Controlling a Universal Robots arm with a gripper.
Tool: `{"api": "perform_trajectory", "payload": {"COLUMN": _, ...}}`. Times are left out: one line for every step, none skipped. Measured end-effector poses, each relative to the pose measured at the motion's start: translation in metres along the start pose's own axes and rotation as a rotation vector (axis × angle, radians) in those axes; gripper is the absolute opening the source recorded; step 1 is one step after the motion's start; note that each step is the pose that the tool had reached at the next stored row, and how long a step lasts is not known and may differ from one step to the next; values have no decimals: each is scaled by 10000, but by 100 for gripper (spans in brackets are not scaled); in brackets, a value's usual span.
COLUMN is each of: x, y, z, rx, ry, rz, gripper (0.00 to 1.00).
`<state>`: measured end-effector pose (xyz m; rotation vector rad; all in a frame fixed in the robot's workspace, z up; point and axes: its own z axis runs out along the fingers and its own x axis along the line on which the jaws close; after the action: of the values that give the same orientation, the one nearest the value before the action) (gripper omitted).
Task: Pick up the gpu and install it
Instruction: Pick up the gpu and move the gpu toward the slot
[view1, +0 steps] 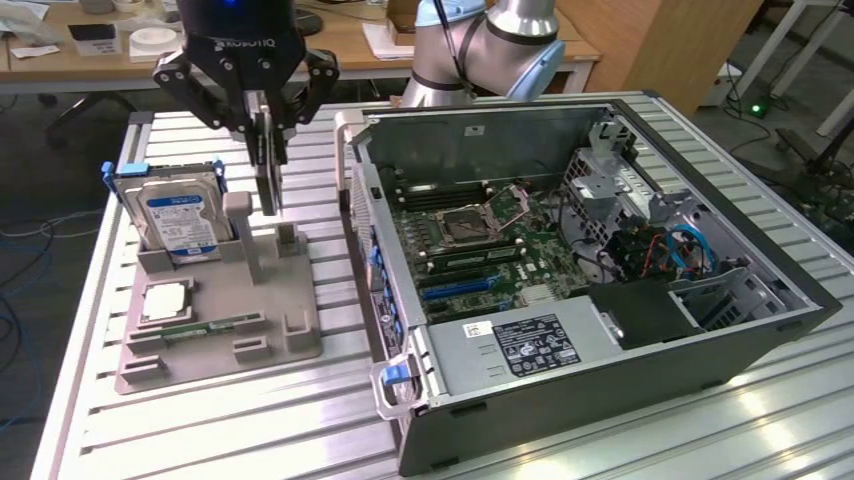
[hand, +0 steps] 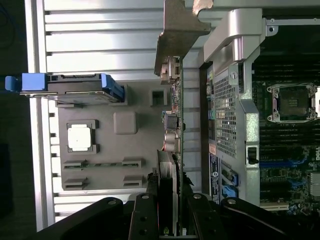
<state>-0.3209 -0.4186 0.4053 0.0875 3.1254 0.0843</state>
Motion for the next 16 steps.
{"api": "perform_trajectory", "payload": {"x": 0, "y": 0, "z": -11, "rx": 0, "ry": 0, "rz": 0, "gripper": 27}}
{"api": "perform_trajectory", "payload": {"x": 0, "y": 1, "z": -22, "rx": -1, "ry": -1, "rz": 0, "gripper": 27}}
{"api": "perform_trajectory", "payload": {"x": 0, "y": 2, "z": -33, "rx": -1, "ry": -1, "rz": 0, "gripper": 27}}
{"api": "perform_trajectory", "payload": {"x": 0, "y": 2, "z": -43, "rx": -1, "ry": -1, "rz": 0, "gripper": 27}}
{"api": "perform_trajectory", "payload": {"x": 0, "y": 3, "z": -53, "rx": -1, "ry": -1, "rz": 0, "gripper": 27}}
{"api": "perform_trajectory", "payload": {"x": -1, "y": 3, "z": -62, "rx": -1, "ry": -1, "rz": 0, "gripper": 27}}
{"api": "perform_trajectory", "payload": {"x": -1, "y": 4, "z": -71, "rx": -1, "ry": -1, "rz": 0, "gripper": 27}}
{"api": "perform_trajectory", "payload": {"x": -1, "y": 4, "z": -80, "rx": -1, "ry": -1, "rz": 0, "gripper": 27}}
{"api": "perform_trajectory", "payload": {"x": -1, "y": 5, "z": -89, "rx": -1, "ry": -1, "rz": 0, "gripper": 27}}
{"api": "perform_trajectory", "payload": {"x": -1, "y": 5, "z": -97, "rx": -1, "ry": -1, "rz": 0, "gripper": 27}}
{"api": "perform_trajectory", "payload": {"x": -1, "y": 5, "z": -105, "rx": 0, "ry": -1, "rz": 0, "gripper": 27}}
{"api": "perform_trajectory", "payload": {"x": -1, "y": 6, "z": -113, "rx": 0, "ry": 0, "rz": 0, "gripper": 27}}
{"api": "perform_trajectory", "payload": {"x": -1, "y": 6, "z": -121, "rx": 0, "ry": -1, "rz": 0, "gripper": 27}}
{"api": "perform_trajectory", "payload": {"x": -1, "y": 7, "z": -128, "rx": -1, "ry": -1, "rz": 0, "gripper": 27}}
{"api": "perform_trajectory", "payload": {"x": -2, "y": 7, "z": -136, "rx": -1, "ry": -1, "rz": 0, "gripper": 27}}
{"api": "perform_trajectory", "payload": {"x": -2, "y": 8, "z": -143, "rx": -1, "ry": -1, "rz": 0, "gripper": 27}}
